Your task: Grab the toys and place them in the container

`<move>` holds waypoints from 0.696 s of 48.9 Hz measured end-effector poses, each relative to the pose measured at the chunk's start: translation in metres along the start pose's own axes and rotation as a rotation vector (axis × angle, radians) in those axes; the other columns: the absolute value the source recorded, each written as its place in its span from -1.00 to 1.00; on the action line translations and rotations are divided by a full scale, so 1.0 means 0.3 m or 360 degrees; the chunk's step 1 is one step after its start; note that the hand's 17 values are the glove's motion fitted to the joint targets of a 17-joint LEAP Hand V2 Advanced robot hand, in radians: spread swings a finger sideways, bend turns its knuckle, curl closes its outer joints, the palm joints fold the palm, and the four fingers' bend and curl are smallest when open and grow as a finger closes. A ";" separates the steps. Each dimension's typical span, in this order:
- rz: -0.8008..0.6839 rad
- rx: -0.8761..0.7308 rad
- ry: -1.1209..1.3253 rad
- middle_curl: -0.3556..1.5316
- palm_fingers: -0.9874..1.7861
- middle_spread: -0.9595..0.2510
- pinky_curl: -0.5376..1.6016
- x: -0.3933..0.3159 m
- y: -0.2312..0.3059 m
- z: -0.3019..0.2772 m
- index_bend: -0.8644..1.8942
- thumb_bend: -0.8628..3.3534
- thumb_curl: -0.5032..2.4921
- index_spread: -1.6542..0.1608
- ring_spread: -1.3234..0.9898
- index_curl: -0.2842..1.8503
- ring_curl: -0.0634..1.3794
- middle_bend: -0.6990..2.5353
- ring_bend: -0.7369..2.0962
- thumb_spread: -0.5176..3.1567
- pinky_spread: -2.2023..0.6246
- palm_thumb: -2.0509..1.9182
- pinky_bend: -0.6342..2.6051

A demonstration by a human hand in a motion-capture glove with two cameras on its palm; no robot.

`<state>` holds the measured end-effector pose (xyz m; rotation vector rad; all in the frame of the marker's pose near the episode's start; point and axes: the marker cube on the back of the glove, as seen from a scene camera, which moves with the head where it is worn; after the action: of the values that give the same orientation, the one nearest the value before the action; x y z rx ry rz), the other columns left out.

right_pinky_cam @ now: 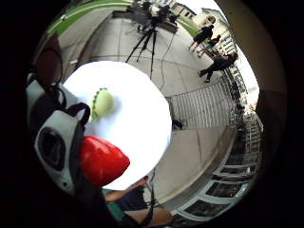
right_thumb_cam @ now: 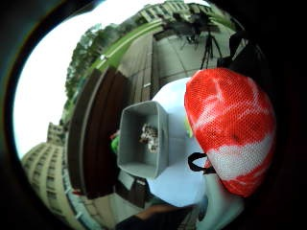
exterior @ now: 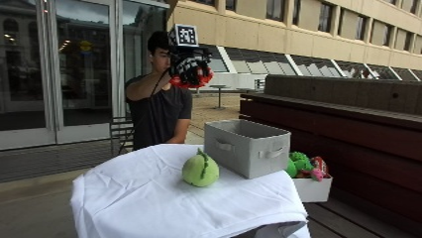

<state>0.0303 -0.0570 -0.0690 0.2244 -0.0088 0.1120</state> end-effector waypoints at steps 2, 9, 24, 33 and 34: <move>-0.0031 0.0009 0.0006 -0.02 0.51 -0.05 -0.09 -0.064 0.006 -0.017 -0.25 -0.51 -0.11 0.39 -0.22 -0.37 -0.25 -0.09 0.33 -0.38 0.25 0.37 -0.01; -0.0177 0.0069 0.0119 -0.01 0.50 -0.07 -0.08 -0.330 0.057 -0.070 -0.25 -0.51 -0.08 0.38 -0.22 -0.35 -0.25 -0.11 0.33 -0.37 0.25 0.37 0.00; -0.0421 0.0014 0.0010 0.01 0.44 -0.09 -0.07 -0.740 0.191 -0.050 -0.29 -0.52 -0.04 0.38 -0.23 -0.34 -0.24 -0.13 0.32 -0.35 0.25 0.38 0.03; -0.0423 -0.0002 -0.0030 0.03 0.34 -0.12 -0.05 -0.828 0.233 0.048 -0.33 -0.54 -0.03 0.38 -0.24 -0.39 -0.23 -0.14 0.32 -0.32 0.25 0.36 0.08; -0.0420 -0.0008 -0.0045 0.04 0.33 -0.12 -0.05 -0.827 0.228 0.060 -0.33 -0.55 -0.03 0.38 -0.25 -0.40 -0.23 -0.14 0.32 -0.32 0.25 0.35 0.09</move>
<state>-0.2238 -0.0220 -0.0416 0.2200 -0.0073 -0.1540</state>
